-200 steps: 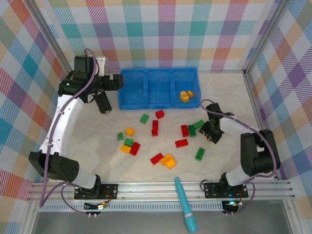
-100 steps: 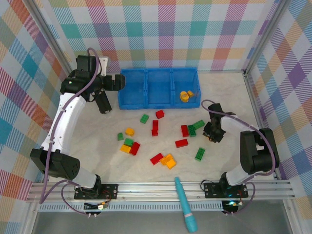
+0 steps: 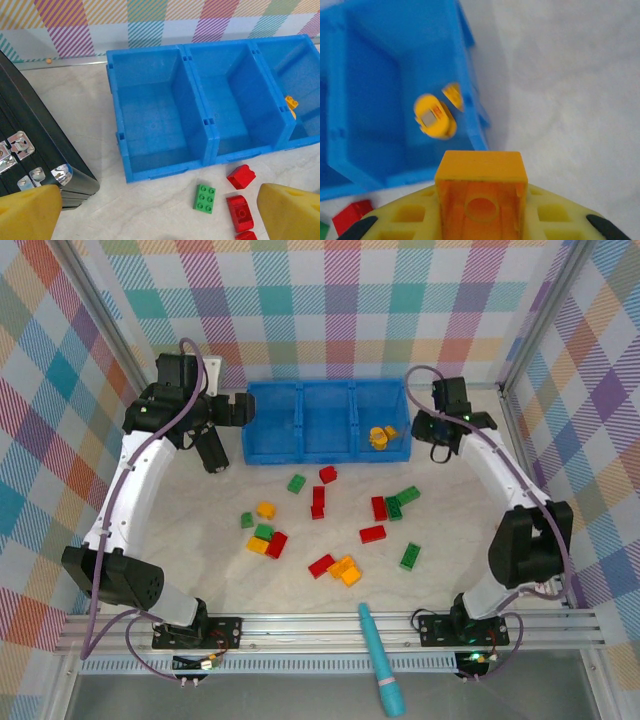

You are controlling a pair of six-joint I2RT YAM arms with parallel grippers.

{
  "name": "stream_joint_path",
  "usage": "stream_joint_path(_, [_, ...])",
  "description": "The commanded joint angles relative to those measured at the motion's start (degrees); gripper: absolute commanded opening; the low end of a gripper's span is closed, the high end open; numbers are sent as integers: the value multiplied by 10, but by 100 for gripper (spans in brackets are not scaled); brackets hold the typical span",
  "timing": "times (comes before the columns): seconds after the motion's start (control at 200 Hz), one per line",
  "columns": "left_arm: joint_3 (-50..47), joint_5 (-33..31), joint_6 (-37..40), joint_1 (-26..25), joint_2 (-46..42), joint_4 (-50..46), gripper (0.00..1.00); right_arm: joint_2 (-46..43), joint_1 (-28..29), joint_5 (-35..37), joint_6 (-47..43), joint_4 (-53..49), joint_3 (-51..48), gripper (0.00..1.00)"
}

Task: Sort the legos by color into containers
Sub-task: Place the lego in the container.

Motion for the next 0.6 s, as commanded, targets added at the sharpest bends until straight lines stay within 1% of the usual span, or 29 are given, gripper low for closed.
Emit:
stream_joint_path(0.0, [0, -7, 8, -4, -20, -3, 100, 69, 23, 10, -59, 23, 54, 25])
stream_joint_path(0.2, [-9, -10, 11, -4, -26, -1, 100, 173, 59, 31, -122, 27, 153, 26])
stream_joint_path(0.425, [-16, -8, 11, -5, -28, -1, 100, 258, 74, 39, -165, 7, 222, 27])
stream_joint_path(0.595, [-18, -4, 9, -5, -23, 3, 100, 294, 79, 41, -172, -13, 246, 33])
